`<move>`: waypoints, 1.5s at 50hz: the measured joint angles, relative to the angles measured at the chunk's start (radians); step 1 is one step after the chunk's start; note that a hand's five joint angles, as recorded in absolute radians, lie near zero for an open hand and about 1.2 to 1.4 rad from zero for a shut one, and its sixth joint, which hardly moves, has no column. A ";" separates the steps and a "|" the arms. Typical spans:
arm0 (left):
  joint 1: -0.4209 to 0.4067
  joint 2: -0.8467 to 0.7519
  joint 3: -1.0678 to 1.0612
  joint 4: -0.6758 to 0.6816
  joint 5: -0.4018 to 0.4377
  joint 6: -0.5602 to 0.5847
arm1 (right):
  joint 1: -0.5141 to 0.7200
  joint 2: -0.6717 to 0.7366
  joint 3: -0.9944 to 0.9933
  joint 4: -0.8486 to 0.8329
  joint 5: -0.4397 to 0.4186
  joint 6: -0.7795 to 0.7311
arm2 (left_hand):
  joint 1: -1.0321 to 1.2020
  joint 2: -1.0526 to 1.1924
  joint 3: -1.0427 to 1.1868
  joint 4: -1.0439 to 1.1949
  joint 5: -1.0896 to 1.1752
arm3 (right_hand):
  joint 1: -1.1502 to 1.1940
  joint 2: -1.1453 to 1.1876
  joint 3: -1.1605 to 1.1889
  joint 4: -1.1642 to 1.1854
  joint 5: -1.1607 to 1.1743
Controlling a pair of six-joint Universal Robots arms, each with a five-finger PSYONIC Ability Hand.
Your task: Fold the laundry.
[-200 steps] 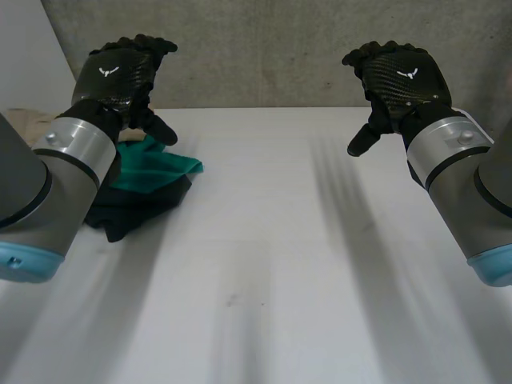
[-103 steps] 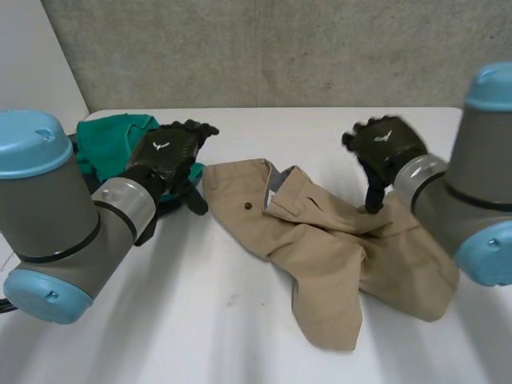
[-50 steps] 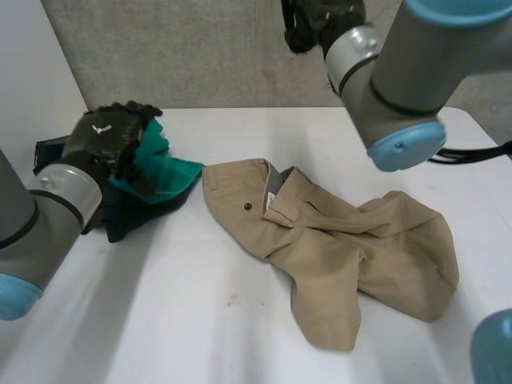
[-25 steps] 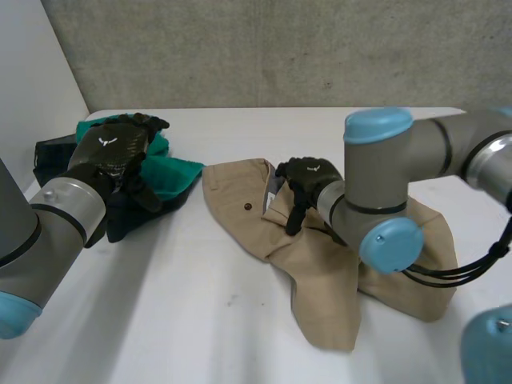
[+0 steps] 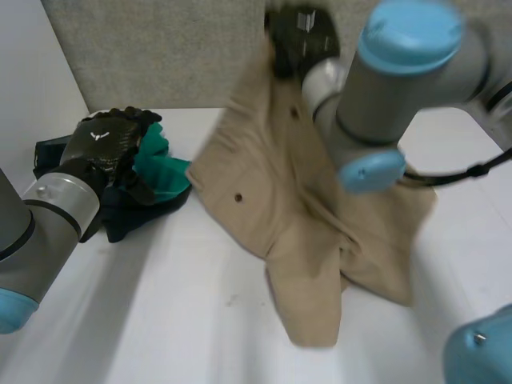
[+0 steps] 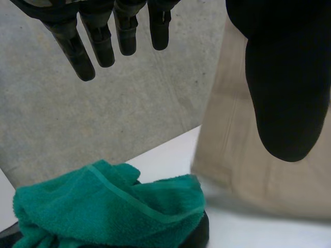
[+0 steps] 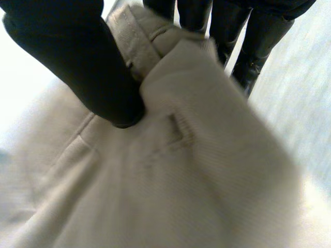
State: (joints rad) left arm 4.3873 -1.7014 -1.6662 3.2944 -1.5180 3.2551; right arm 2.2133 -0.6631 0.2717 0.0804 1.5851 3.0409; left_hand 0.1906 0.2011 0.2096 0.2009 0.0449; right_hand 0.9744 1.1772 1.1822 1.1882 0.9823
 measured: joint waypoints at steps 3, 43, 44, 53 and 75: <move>0.007 0.009 0.000 0.007 -0.003 0.000 | 0.005 -0.081 -0.047 -0.106 0.006 0.023 | 0.000 0.000 0.000 0.000 0.000 | 0.007 0.000 0.000 0.000 0.000; -0.008 -0.004 0.003 0.030 -0.002 0.006 | -0.513 -0.394 0.818 0.219 -0.069 -0.553 | 0.000 0.000 0.000 0.000 0.000 | -0.771 -0.959 -0.967 -0.954 -0.913; -0.012 -0.007 0.004 0.032 -0.002 0.007 | -0.507 -0.391 0.807 0.216 -0.054 -0.552 | 0.000 0.000 0.000 0.000 0.000 | -0.771 -0.959 -0.967 -0.954 -0.913; -0.026 -0.052 0.021 0.042 -0.003 0.014 | -0.402 -0.411 0.758 0.171 -0.008 -0.515 | 0.000 0.000 0.000 0.000 0.000 | -0.771 -0.959 -0.967 -0.954 -0.913; -0.016 -0.085 0.023 0.040 -0.011 0.006 | 0.103 -0.205 0.564 0.136 0.106 -0.427 | 0.000 0.000 0.000 0.000 0.000 | -0.771 -0.959 -0.967 -0.954 -0.913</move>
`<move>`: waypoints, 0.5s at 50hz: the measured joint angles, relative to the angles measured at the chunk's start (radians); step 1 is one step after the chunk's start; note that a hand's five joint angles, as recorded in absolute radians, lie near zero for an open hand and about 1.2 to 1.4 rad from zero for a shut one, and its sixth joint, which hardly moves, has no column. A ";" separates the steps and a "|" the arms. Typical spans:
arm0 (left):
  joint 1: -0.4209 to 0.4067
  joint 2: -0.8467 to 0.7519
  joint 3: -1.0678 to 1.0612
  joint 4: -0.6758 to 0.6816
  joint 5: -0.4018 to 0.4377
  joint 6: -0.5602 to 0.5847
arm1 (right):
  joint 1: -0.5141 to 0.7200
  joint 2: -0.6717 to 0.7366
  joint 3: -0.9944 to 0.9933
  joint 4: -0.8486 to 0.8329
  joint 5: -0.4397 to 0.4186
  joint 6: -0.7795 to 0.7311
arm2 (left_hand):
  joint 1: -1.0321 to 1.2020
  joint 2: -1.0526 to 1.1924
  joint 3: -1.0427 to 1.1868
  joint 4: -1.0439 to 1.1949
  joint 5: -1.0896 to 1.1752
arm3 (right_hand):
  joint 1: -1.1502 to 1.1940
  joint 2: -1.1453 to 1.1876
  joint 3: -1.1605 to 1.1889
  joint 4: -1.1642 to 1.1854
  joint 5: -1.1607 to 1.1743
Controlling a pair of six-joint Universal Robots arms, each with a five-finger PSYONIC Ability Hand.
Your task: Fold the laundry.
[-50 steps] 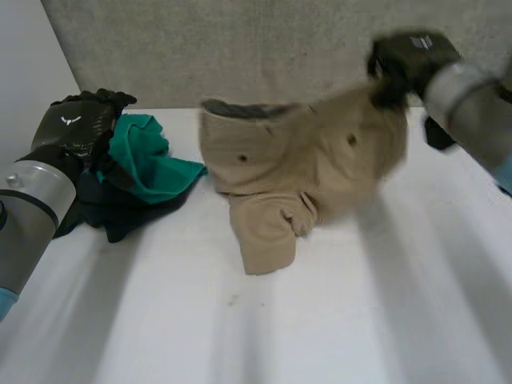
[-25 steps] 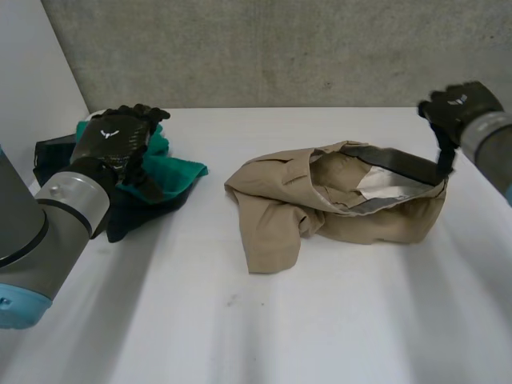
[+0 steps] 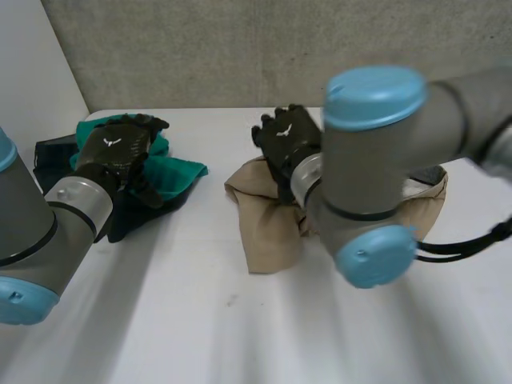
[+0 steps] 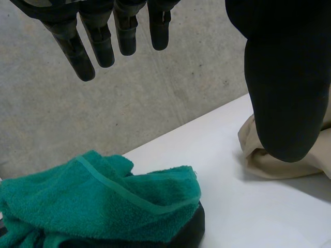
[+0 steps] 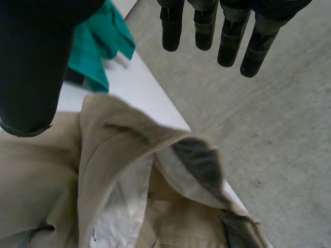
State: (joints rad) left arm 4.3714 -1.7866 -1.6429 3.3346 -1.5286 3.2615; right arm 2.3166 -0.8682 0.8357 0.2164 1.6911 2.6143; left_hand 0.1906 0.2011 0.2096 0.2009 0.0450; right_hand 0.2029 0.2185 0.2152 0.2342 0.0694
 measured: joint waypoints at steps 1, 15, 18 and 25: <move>0.000 0.001 -0.004 0.000 0.000 -0.001 | 0.005 0.038 -0.030 0.001 0.011 -0.017 | 0.000 0.000 0.000 0.000 0.000 | 0.000 0.000 0.000 0.000 0.000; 0.000 0.010 -0.025 0.000 -0.001 -0.004 | 0.012 0.302 -0.292 -0.019 0.132 -0.302 | 0.000 0.000 0.000 0.000 0.000 | 0.785 0.954 0.946 0.927 0.890; 0.000 0.009 -0.025 0.000 -0.001 -0.005 | 0.013 0.289 -0.327 -0.019 0.135 -0.318 | 0.000 0.000 0.000 0.000 0.000 | 0.788 0.960 0.961 0.945 0.910; -0.006 0.002 -0.013 0.000 -0.002 -0.046 | 0.006 0.115 -0.308 -0.022 0.102 -0.229 | 0.000 0.000 0.000 0.000 0.000 | 0.788 0.960 0.961 0.954 0.911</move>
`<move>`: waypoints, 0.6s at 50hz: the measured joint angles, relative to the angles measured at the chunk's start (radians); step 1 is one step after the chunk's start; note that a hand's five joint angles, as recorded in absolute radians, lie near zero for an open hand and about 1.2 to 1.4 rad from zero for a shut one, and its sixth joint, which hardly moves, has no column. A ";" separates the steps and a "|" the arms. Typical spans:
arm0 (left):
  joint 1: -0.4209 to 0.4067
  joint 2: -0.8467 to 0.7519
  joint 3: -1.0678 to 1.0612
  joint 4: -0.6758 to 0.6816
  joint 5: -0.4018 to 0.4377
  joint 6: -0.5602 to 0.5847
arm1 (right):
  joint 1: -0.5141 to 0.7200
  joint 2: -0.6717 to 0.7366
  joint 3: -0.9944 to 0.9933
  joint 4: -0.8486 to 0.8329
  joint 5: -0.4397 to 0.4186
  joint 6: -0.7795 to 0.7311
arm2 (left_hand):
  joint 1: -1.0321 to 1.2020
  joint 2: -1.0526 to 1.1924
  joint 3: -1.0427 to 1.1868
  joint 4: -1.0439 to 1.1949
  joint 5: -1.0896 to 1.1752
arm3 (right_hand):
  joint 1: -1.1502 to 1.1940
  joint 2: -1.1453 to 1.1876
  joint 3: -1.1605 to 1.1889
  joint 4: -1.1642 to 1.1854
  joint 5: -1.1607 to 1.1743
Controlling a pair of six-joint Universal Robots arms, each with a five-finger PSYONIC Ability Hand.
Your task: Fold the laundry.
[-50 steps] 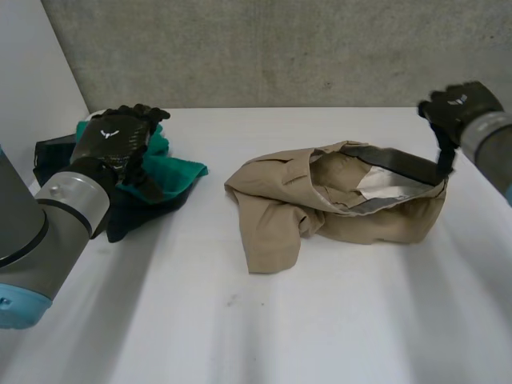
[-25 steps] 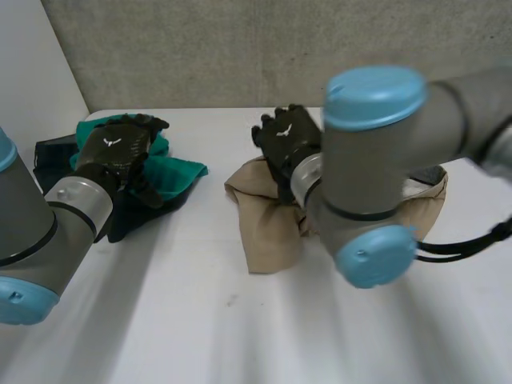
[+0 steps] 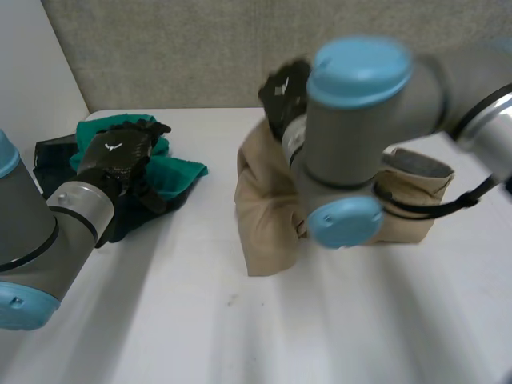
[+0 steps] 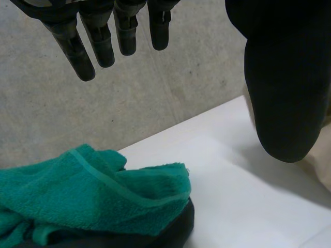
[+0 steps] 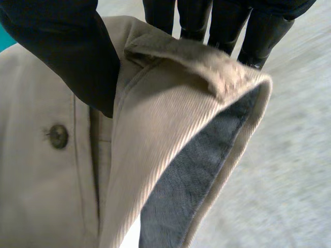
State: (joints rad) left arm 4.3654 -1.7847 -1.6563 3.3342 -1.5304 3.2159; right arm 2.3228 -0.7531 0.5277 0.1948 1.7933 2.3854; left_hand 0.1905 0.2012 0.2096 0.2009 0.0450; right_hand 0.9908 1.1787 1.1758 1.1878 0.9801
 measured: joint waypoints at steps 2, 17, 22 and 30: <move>-0.001 -0.001 0.003 -0.001 0.000 -0.015 | -0.001 -0.026 0.006 -0.001 -0.008 0.015 | 0.000 0.000 0.000 0.000 0.000 | 0.000 0.000 0.000 0.000 0.000; -0.052 -0.067 0.119 -0.083 0.015 -0.331 | -0.022 -0.321 0.197 0.008 -0.153 0.118 | 0.000 0.000 0.000 0.000 0.000 | 0.000 0.000 0.000 0.001 0.000; -0.088 -0.143 0.168 -0.133 0.026 -0.353 | -0.032 -0.362 0.258 0.008 -0.154 0.119 | 0.000 0.000 0.000 0.000 0.000 | 0.000 0.000 0.000 0.001 0.000; -0.108 -0.234 0.197 -0.148 0.042 -0.347 | -0.055 -0.420 0.313 0.005 -0.153 0.119 | 0.000 0.000 0.000 0.000 0.000 | 0.000 0.000 0.000 0.001 0.000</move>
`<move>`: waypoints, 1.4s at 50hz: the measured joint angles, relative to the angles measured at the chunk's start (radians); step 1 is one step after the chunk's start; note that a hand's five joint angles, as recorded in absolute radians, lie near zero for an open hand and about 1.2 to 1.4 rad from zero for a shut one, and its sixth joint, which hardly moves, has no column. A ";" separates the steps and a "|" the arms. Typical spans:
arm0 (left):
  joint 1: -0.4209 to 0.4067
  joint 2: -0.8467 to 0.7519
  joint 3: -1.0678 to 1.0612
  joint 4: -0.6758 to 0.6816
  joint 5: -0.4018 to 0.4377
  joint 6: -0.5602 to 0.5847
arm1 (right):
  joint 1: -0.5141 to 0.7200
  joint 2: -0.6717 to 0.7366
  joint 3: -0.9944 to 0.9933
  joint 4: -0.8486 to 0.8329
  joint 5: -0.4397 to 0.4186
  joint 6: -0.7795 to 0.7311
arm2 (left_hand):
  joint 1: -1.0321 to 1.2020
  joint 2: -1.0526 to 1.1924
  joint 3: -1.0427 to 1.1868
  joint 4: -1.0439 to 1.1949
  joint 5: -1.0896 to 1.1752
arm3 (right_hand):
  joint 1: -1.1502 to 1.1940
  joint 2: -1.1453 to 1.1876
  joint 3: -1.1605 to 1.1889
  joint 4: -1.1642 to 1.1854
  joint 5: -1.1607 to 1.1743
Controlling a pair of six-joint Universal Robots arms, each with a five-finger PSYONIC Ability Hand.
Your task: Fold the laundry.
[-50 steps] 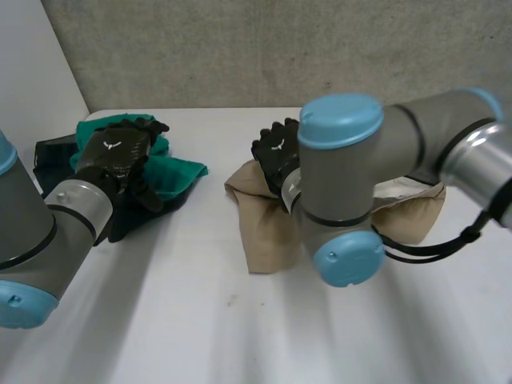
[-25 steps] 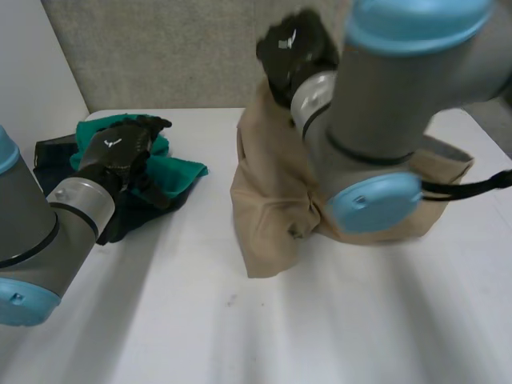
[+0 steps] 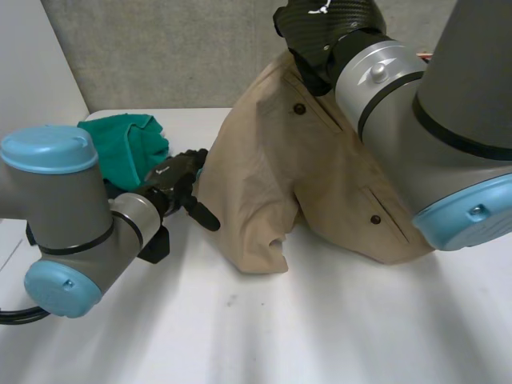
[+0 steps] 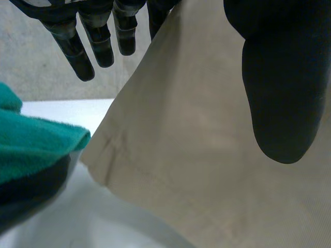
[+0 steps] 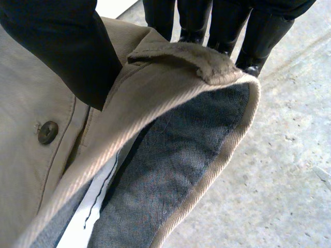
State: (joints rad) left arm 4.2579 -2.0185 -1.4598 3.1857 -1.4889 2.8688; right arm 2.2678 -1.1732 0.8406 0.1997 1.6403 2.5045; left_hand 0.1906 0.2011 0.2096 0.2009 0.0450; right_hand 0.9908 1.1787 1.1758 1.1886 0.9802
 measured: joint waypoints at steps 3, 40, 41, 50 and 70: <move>0.001 -0.017 0.002 0.002 -0.001 0.005 | -0.012 -0.014 0.014 0.001 0.001 0.000 | 0.017 0.011 0.007 0.011 0.005 | 0.000 0.000 0.000 0.000 0.000; 0.024 0.395 0.037 0.020 -0.005 0.208 | -0.166 -0.239 0.144 0.046 -0.034 -0.014 | 0.954 0.993 0.978 0.997 0.933 | 0.000 0.000 0.000 0.000 0.000; 0.024 0.395 0.037 0.020 -0.005 0.208 | -0.166 -0.239 0.144 0.046 -0.034 -0.014 | 0.954 0.993 0.978 0.997 0.933 | 0.000 0.000 0.000 0.000 0.000; 0.032 0.650 0.045 0.018 -0.002 0.259 | -0.220 -0.313 0.143 0.177 -0.076 -0.015 | 0.954 0.993 0.978 0.997 0.933 | 0.000 0.000 0.000 0.000 0.003; 0.019 0.084 0.361 0.105 -0.028 0.446 | -0.303 0.056 0.026 0.005 -0.185 0.163 | 0.954 0.996 0.981 1.001 0.933 | 0.000 0.000 0.010 0.001 0.010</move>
State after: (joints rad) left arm 4.2768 -1.9344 -1.0988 3.2908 -1.5164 3.3146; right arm 1.9647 -1.1172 0.8663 0.2051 1.4549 2.6671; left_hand 1.1448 1.1970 1.1910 1.2017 0.9782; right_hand 0.9906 1.1787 1.1858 1.1892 0.9906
